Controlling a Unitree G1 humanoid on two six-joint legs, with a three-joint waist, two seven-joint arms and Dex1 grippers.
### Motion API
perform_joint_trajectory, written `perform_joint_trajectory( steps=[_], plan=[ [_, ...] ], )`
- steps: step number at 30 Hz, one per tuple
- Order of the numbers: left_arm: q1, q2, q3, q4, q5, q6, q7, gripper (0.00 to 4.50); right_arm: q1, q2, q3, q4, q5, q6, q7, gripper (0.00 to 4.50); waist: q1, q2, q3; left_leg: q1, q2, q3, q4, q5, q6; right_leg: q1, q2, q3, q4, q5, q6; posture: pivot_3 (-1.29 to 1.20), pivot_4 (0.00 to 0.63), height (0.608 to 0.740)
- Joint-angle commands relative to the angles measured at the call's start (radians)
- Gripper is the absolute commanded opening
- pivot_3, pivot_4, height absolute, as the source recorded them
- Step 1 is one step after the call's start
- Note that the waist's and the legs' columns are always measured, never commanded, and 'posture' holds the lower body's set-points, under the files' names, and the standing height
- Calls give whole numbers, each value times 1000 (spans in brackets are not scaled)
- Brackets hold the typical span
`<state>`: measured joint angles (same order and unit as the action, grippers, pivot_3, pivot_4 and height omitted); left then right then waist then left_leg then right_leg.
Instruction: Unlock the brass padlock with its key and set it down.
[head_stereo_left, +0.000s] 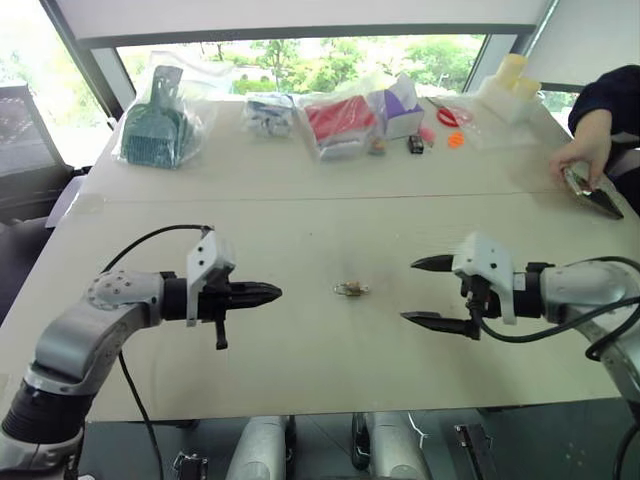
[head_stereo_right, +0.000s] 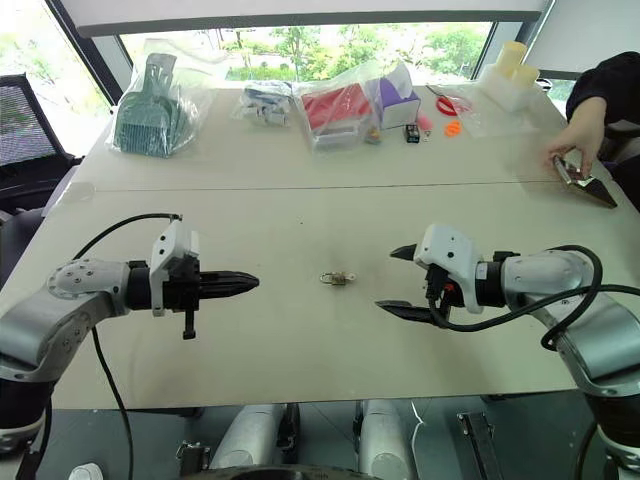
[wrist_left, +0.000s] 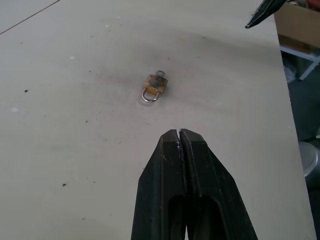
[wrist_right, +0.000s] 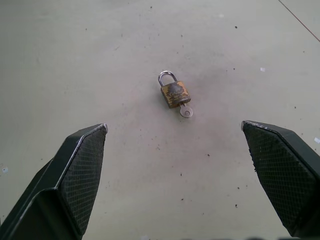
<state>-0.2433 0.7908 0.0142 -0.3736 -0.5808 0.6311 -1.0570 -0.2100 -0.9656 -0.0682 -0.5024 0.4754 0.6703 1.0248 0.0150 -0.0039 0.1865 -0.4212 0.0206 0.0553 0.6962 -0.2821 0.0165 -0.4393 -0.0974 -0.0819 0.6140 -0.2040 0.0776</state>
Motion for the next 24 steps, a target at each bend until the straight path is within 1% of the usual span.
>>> perform_joint_trajectory(
  steps=[1,3,9,24],
  plan=[
    [-21,8,3,-2,6,-28,-13,0,-24,-12,-8,-9,10,-8,7,4461,-1,0,0,0,0,0,0,0,0,0,0,0,0,0,0,0,150,740],
    [-26,10,-5,2,26,-38,-7,0,-28,-10,-4,-11,11,-8,5,4461,-1,0,0,-1,0,0,0,0,0,0,0,0,0,0,0,0,150,740],
    [-44,4,-2,17,16,-27,-14,0,-38,-2,7,-3,-1,-19,-4,4461,0,0,0,-1,0,0,1,0,0,0,0,0,0,0,0,0,150,740],
    [-96,-64,-78,89,107,-110,11,0,-23,-2,1,-18,-9,-29,-30,4461,0,0,0,0,0,0,1,0,0,0,0,0,0,0,0,0,150,740]
  ],
)
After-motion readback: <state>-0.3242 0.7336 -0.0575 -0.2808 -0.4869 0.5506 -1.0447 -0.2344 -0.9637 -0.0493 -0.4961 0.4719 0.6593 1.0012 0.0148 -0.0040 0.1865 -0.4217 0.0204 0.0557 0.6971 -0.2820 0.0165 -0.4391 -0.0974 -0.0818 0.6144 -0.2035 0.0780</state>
